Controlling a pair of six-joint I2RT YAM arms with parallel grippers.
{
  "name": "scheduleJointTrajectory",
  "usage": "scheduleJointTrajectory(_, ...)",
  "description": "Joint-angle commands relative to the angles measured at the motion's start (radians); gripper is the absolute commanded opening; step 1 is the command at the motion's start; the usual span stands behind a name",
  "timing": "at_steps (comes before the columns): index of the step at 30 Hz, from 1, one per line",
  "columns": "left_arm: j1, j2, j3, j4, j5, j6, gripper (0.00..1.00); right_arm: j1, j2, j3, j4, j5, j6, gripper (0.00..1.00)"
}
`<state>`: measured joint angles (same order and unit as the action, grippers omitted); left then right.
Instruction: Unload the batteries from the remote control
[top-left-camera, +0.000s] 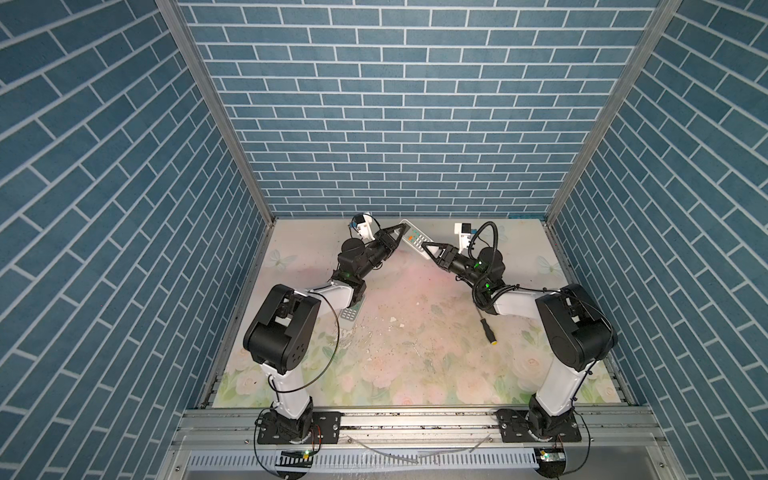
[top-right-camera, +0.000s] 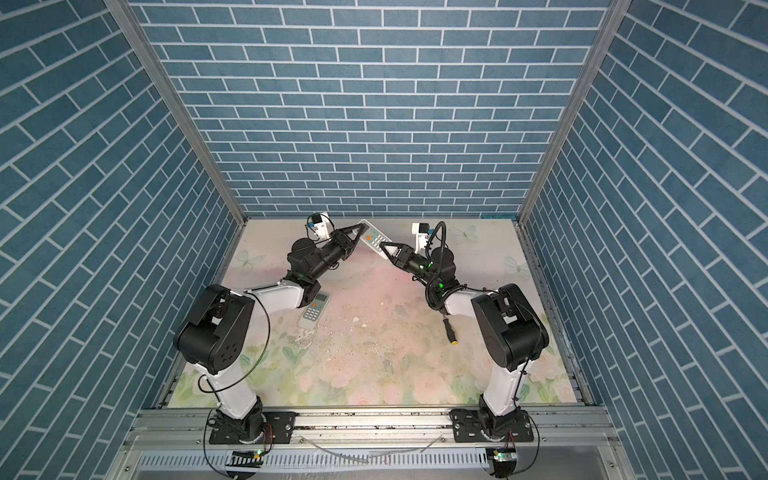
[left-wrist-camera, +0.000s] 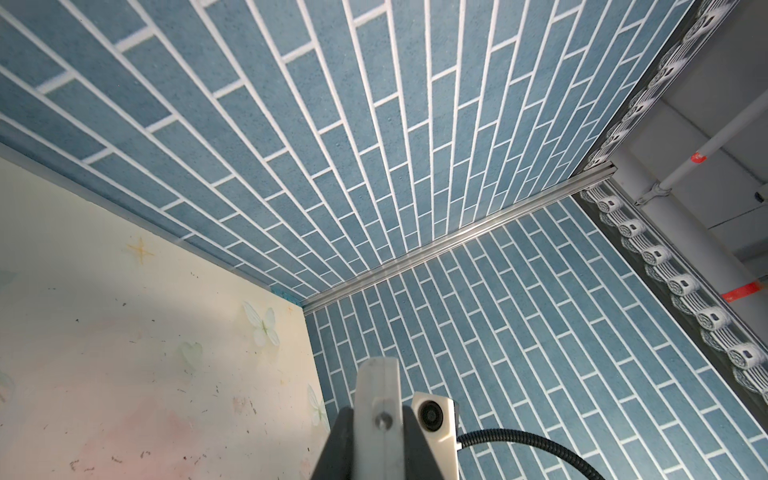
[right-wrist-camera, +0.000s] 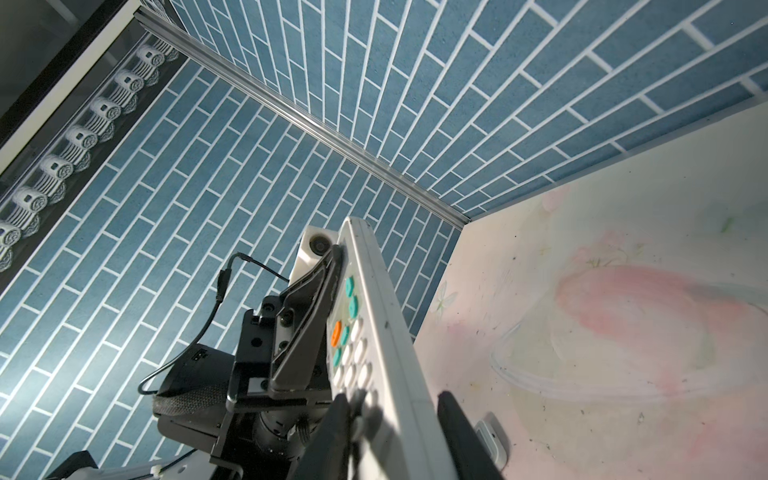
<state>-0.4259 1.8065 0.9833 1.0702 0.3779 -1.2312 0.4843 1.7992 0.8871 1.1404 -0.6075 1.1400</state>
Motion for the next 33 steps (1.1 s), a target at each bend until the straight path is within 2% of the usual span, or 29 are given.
scheduleJointTrajectory(1,-0.008,0.022,0.018,0.044,-0.007,0.003,0.0,0.01,0.009,0.053,0.053,-0.037,0.021,0.32)
scheduleJointTrajectory(8,-0.007,0.043,0.017,0.069,0.001,-0.016,0.01,0.01,0.014,0.062,0.054,-0.044,0.026,0.22)
scheduleJointTrajectory(13,-0.008,0.04,0.009,0.078,0.0,-0.019,0.19,0.01,0.005,0.065,0.027,-0.046,0.012,0.12)
scheduleJointTrajectory(19,-0.008,0.018,0.0,0.06,0.006,-0.008,0.45,0.01,-0.02,0.069,-0.038,-0.048,-0.032,0.06)
scheduleJointTrajectory(23,0.005,-0.024,-0.028,0.02,0.012,0.009,0.59,0.009,-0.062,0.08,-0.173,-0.047,-0.12,0.04)
scheduleJointTrajectory(33,0.057,-0.189,-0.054,-0.325,0.067,0.109,0.72,0.005,-0.15,0.147,-0.492,-0.063,-0.335,0.0)
